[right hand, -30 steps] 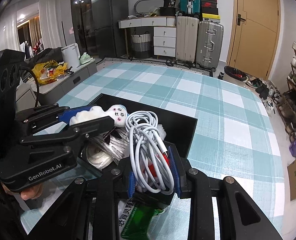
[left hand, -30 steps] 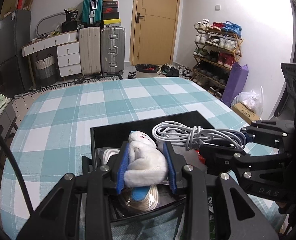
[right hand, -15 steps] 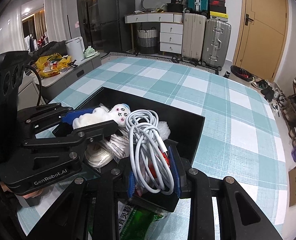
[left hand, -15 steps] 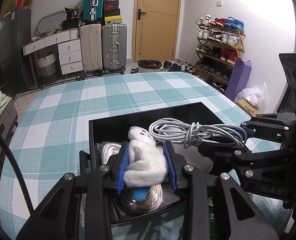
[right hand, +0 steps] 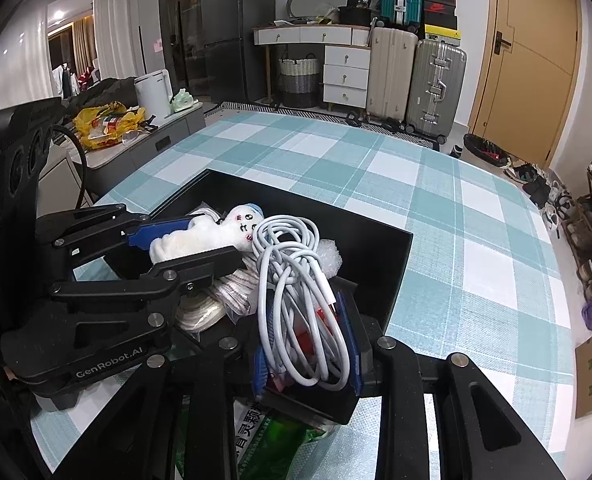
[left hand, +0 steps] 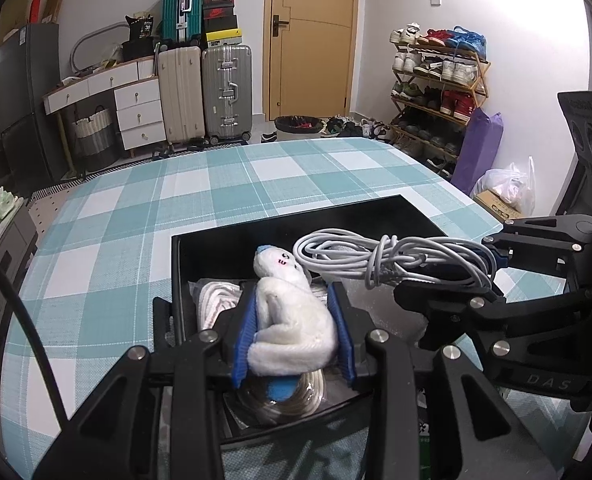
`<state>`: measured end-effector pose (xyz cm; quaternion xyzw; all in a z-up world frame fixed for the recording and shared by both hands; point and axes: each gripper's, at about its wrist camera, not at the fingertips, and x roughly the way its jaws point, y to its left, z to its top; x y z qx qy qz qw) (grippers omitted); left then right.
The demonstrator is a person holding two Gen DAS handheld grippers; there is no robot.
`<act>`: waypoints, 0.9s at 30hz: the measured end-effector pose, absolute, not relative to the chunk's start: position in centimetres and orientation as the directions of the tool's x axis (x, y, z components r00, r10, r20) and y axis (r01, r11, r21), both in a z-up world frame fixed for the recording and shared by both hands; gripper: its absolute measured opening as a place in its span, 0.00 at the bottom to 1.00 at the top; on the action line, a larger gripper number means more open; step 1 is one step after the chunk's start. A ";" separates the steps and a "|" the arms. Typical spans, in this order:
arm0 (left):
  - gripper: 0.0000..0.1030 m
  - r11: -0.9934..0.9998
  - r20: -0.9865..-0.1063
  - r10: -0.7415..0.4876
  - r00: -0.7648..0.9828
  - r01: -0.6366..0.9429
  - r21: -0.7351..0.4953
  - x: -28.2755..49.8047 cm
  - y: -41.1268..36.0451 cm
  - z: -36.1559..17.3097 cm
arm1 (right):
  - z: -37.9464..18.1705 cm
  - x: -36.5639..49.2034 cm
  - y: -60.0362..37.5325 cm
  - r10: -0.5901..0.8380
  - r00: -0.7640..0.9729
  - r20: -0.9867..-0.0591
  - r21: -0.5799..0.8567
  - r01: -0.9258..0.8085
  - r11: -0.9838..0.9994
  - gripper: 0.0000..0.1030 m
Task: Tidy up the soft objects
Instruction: 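Carry the plush toy into the black box with the left gripper while the right carries the cable in, then release both items in the box and withdraw both grippers toward the green sachets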
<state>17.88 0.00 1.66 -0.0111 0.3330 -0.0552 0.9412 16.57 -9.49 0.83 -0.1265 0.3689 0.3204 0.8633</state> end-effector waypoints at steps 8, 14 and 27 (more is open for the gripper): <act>0.49 0.993 -0.624 -0.119 0.772 0.096 -0.070 17.2 0.2 2.5 | 2.6 15.2 -11.3 0.499 0.571 -0.652 0.025 -0.642 0.766 0.59; 0.60 0.993 -0.629 -0.122 0.768 0.093 -0.080 16.0 0.6 3.3 | 4.0 13.7 -13.4 0.510 0.620 -0.596 0.041 -0.611 0.791 0.91; 0.92 0.998 -0.583 -0.052 0.811 0.023 -0.057 12.2 1.1 3.9 | 3.7 11.1 -17.3 0.506 0.664 -0.550 0.124 -0.534 0.836 0.99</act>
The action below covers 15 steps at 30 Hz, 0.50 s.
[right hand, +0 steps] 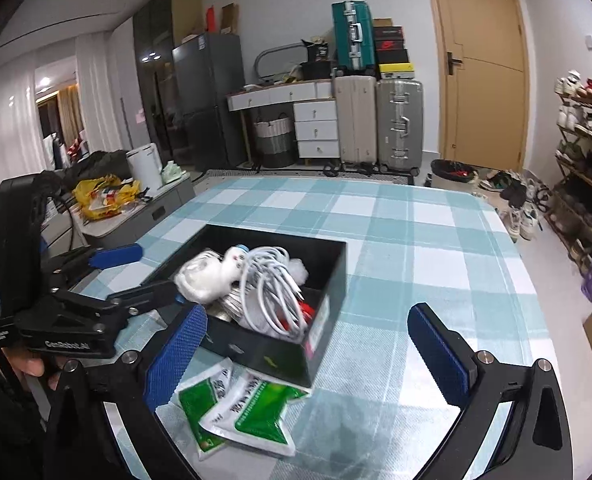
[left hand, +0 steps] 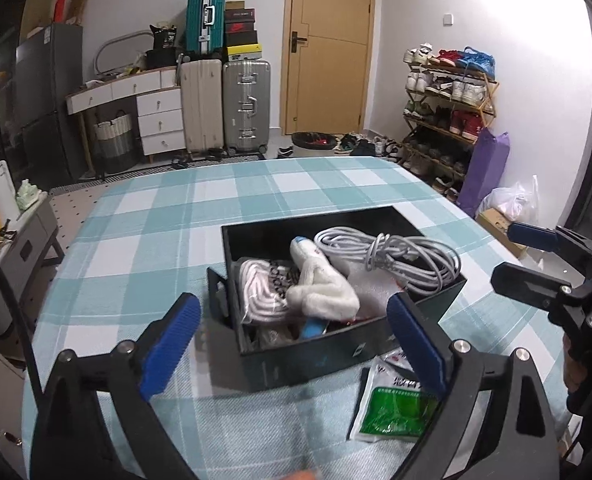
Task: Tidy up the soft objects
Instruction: 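Release both items in the box and withdraw both grippers toward the green sachets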
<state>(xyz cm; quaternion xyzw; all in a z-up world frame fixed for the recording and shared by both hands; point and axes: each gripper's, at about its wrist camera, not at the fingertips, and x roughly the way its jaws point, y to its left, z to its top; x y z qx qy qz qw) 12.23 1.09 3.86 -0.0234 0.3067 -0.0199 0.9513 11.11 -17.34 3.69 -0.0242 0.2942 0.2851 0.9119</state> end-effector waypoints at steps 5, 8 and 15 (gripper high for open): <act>1.00 0.998 -0.572 -0.025 0.820 -0.010 -0.059 10.7 1.5 3.5 | 3.3 10.2 -18.2 0.507 0.664 -0.550 0.131 -0.530 0.838 0.99; 1.00 0.998 -0.577 -0.016 0.816 -0.024 -0.062 10.3 1.8 3.3 | 3.0 10.0 -18.4 0.503 0.657 -0.562 0.122 -0.536 0.836 0.99; 1.00 0.995 -0.582 -0.009 0.813 -0.053 -0.090 9.3 2.4 3.0 | 1.7 9.7 -18.0 0.517 0.612 -0.599 0.148 -0.549 0.822 0.99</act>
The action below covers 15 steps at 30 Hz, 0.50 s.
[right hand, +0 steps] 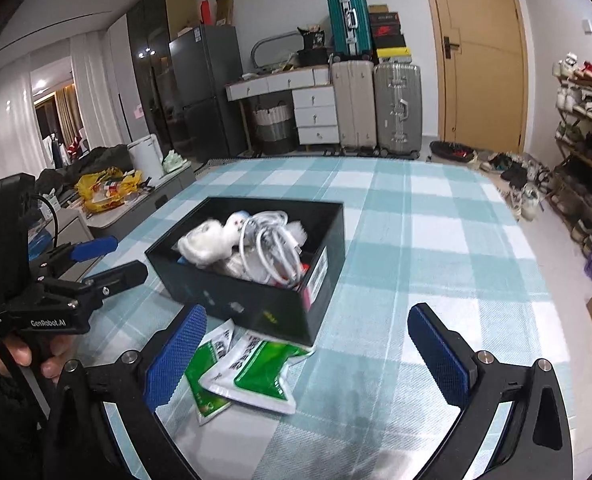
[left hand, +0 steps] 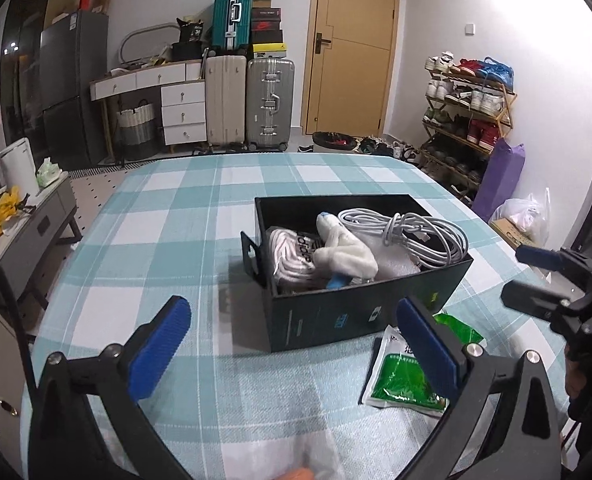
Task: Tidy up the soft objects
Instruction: 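Release both items in the box and withdraw both grippers toward the green sachets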
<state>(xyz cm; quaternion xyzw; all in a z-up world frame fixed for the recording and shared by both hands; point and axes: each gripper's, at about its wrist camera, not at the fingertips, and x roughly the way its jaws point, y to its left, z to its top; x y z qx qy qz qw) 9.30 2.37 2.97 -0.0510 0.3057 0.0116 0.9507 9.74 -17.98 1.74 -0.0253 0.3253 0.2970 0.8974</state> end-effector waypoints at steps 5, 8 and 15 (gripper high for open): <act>1.00 0.994 -0.594 -0.003 0.805 -0.060 -0.086 8.8 2.1 2.2 | 0.6 9.8 -16.9 0.518 0.572 -0.636 0.156 -0.562 0.812 0.99; 1.00 0.994 -0.608 -0.004 0.794 -0.062 -0.087 8.7 2.0 1.6 | -0.1 9.9 -16.2 0.512 0.549 -0.661 0.156 -0.567 0.809 0.99; 1.00 0.994 -0.626 -0.014 0.780 -0.055 -0.091 8.5 1.6 0.5 | -1.5 10.1 -15.1 0.510 0.496 -0.703 0.176 -0.573 0.800 0.99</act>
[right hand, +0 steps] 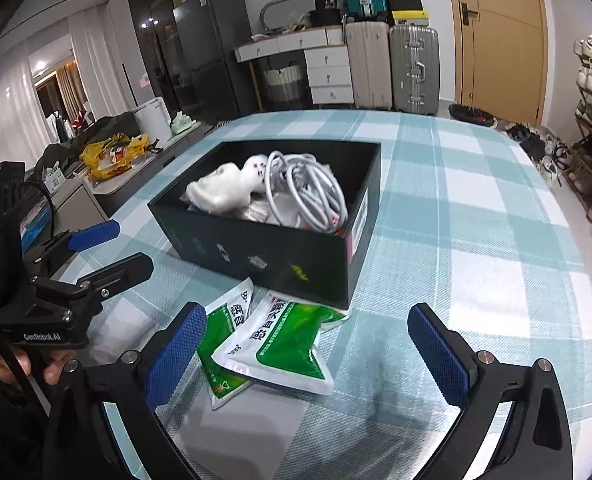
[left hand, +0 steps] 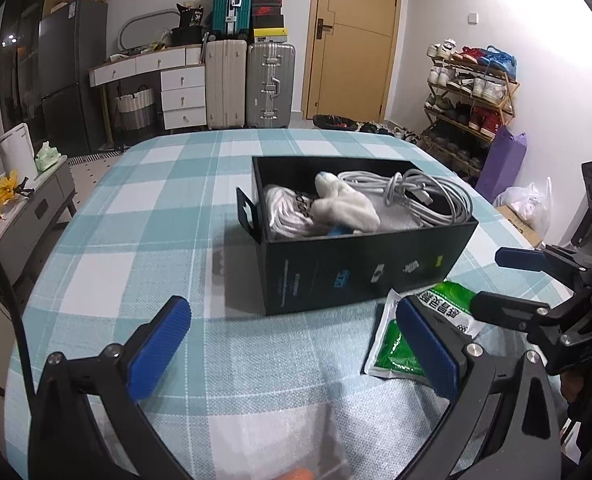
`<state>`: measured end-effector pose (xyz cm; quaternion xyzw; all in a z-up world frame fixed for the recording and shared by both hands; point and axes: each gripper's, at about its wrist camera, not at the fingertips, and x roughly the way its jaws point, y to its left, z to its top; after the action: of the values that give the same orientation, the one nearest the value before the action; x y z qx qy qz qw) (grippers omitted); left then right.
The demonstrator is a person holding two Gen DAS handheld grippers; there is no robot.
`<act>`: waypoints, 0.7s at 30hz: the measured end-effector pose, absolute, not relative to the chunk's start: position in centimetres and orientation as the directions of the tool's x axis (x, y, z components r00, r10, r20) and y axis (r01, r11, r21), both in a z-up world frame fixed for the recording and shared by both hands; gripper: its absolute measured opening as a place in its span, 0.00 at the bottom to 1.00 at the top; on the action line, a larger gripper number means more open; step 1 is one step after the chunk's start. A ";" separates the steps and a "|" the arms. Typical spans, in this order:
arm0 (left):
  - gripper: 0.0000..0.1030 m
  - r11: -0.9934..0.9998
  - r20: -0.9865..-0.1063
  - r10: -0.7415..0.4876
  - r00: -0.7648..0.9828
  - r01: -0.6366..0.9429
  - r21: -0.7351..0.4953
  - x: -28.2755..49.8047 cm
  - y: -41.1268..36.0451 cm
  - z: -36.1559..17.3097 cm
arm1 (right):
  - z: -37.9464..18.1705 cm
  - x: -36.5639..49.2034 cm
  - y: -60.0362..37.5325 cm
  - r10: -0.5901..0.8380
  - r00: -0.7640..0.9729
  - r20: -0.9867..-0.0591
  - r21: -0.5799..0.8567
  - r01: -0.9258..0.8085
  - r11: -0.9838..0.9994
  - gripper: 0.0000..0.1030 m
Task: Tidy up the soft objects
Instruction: 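Release both items in the box and withdraw both grippers toward the green sachets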
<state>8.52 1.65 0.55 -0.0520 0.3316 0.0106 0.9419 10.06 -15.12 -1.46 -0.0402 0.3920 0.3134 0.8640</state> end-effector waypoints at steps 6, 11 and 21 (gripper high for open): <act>1.00 0.997 -0.633 -0.014 0.774 -0.041 -0.073 8.5 1.0 0.3 | -2.4 10.0 -14.1 0.508 0.461 -0.727 0.182 -0.585 0.791 0.99; 1.00 0.996 -0.637 -0.023 0.770 -0.040 -0.084 8.5 1.1 0.2 | -3.2 10.3 -13.7 0.497 0.442 -0.747 0.180 -0.585 0.791 0.99; 1.00 0.996 -0.647 -0.021 0.763 -0.041 -0.081 8.6 1.3 0.0 | -3.7 10.9 -14.8 0.486 0.424 -0.764 0.195 -0.567 0.800 0.99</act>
<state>8.62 1.32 -0.02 -0.0453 0.3446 0.0054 0.9377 10.94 -14.82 -3.66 -0.0463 0.4364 0.3127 0.8424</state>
